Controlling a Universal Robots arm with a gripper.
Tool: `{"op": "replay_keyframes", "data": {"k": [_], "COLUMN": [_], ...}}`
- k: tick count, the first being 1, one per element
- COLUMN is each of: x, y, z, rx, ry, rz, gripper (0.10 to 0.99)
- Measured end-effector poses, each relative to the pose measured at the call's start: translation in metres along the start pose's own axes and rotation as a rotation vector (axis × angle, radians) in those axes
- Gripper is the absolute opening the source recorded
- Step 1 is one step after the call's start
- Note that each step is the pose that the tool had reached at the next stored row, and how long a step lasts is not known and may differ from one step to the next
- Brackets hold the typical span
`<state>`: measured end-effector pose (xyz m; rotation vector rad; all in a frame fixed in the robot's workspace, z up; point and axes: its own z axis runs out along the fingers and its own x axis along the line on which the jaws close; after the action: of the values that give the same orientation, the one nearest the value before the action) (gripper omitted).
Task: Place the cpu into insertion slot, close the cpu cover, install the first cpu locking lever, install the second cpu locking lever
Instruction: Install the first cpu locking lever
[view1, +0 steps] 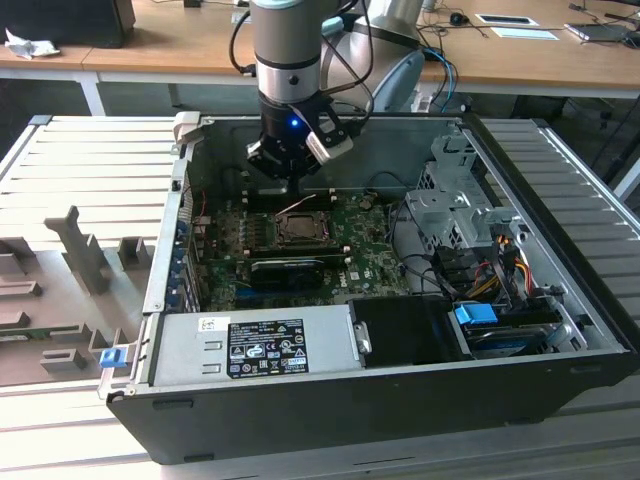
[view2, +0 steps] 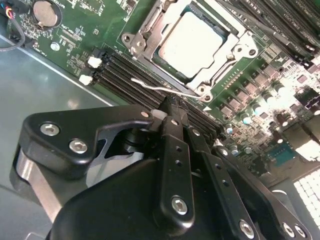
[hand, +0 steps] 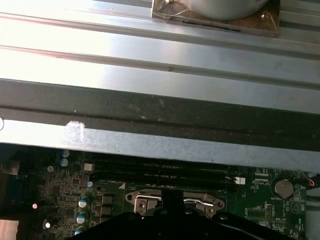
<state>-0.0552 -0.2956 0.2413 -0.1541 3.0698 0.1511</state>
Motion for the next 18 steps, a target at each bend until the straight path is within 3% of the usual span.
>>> {"op": "replay_keyframes", "data": {"k": [12,18], "x": [-0.0020,-0.0098], "y": [-0.0004,0.0006], "z": [0.0020,0.0067], "rx": [-0.001,-0.001], "ry": [0.0007,0.0013], "rz": [-0.009,-0.016], "gripper": [0.106,0.106]}}
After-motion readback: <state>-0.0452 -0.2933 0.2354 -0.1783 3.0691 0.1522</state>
